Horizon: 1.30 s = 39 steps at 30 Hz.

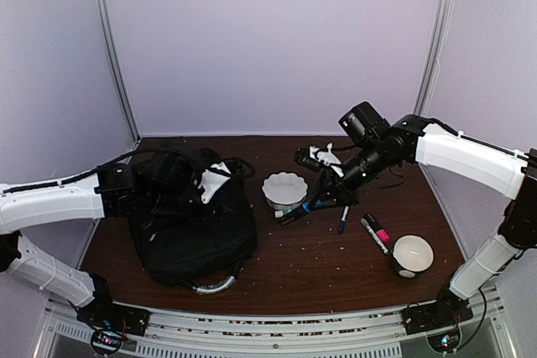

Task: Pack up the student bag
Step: Pick up the second largest pocket of the student bag.

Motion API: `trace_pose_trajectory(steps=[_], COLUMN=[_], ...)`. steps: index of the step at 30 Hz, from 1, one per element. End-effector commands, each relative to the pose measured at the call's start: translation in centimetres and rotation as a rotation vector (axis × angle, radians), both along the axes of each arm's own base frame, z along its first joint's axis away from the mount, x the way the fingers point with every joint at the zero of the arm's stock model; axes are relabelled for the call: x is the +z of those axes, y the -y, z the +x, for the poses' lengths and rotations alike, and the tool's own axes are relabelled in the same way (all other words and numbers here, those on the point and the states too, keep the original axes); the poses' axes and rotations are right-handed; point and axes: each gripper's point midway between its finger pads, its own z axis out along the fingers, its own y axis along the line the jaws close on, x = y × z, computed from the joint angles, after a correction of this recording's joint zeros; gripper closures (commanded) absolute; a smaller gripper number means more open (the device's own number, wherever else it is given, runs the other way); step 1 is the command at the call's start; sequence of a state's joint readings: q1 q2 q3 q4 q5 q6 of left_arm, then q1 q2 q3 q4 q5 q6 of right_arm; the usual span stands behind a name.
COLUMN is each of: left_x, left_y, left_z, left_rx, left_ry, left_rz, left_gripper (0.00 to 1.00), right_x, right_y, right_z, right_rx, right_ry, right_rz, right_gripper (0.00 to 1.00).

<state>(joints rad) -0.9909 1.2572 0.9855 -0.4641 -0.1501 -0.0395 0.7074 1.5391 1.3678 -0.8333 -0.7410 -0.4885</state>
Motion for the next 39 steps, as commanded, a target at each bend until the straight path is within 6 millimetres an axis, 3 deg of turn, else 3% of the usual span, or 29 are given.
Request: trace_pose_trajectory(steps=[1, 5, 15, 20, 24, 32, 39], left_x=[-4.7, -5.6, -9.1, -7.5, -5.8, -4.6, -2.5], left_y=[-8.2, -9.9, -11.2, -13.3, -14.3, -11.4, -8.9], left_z=[0.7, 1.7, 3.6, 5.1, 6.4, 7.1, 7.5], left_rx=[0.243, 0.329, 0.414, 0.541, 0.605, 0.482, 0.413], left_ry=[0.023, 0.061, 0.061, 0.142, 0.165, 0.142, 0.114], left_rz=[0.335, 0.433, 0.684, 0.745, 0.688, 0.546, 0.401], left_gripper=[0.46, 0.46, 0.54, 0.61, 0.70, 1.00, 1.00], right_x=[0.6, 0.5, 0.6, 0.7, 0.8, 1.2, 3.2], right_y=[-0.3, -0.3, -0.1, -0.2, -0.2, -1.3, -5.7], right_z=[0.7, 0.7, 0.2, 0.2, 0.3, 0.1, -0.1], right_rx=[-0.037, -0.041, -0.045, -0.042, -0.042, -0.024, 0.034], right_ry=[0.034, 0.020, 0.021, 0.021, 0.031, 0.171, 0.528], right_rz=[0.016, 0.019, 0.026, 0.034, 0.035, -0.013, -0.088], right_gripper=[1.00, 1.00, 1.00, 1.00, 1.00, 1.00, 1.00])
